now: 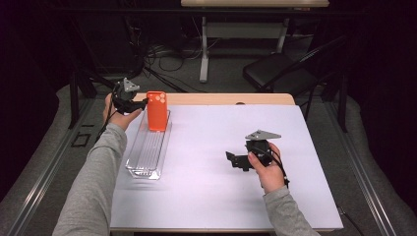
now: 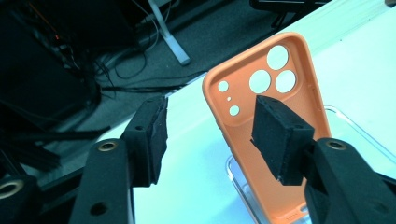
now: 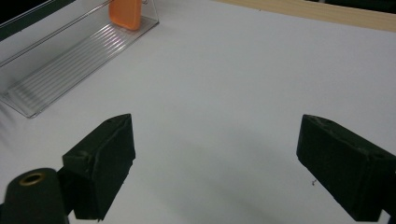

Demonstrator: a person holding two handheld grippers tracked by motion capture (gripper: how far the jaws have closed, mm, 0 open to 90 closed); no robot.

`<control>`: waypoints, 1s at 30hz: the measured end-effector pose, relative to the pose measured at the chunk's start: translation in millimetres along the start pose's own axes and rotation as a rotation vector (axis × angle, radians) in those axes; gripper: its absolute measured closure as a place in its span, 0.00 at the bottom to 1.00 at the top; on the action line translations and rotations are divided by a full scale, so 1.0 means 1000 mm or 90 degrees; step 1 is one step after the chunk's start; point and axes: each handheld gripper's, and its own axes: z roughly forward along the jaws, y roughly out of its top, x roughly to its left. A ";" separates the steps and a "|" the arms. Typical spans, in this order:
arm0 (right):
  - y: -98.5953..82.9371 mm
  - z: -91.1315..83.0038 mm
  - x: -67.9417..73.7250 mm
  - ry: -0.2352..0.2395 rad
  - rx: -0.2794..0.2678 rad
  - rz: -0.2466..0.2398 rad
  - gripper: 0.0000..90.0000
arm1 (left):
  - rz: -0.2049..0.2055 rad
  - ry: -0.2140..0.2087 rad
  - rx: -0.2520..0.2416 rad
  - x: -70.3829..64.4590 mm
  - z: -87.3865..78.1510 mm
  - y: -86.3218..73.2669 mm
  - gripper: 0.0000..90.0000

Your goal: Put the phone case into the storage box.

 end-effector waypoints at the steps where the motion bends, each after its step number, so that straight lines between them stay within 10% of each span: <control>1: 0.000 0.000 0.000 0.000 0.000 0.000 0.12 | -0.008 -0.002 0.001 0.000 0.000 0.000 0.46; 30: 0.004 -0.006 0.001 -0.004 -0.010 -0.006 0.12 | -0.119 -0.091 -0.008 0.001 -0.030 0.007 0.28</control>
